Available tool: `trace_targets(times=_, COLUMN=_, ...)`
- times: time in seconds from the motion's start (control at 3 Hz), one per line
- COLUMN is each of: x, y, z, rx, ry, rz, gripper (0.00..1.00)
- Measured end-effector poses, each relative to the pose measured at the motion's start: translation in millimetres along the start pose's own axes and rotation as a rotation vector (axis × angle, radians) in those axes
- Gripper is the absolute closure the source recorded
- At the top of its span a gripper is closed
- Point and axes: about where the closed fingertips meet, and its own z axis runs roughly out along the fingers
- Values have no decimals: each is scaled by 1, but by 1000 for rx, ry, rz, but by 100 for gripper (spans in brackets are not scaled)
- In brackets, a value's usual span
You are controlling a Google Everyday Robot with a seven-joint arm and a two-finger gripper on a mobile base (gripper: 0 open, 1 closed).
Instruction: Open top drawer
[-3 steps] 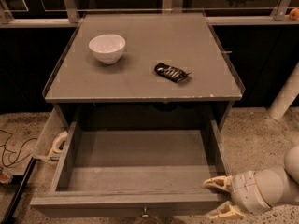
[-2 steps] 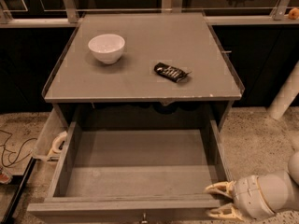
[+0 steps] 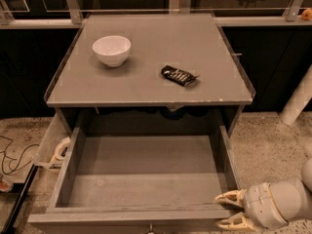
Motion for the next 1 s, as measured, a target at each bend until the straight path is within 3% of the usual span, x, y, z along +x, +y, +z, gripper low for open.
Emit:
trace_targets(times=0.67, x=0, y=0, z=0, rx=0, ry=0, rz=0, gripper=9)
trace_targets(times=1.0, x=0, y=0, z=0, rx=0, ry=0, rz=0, gripper=0)
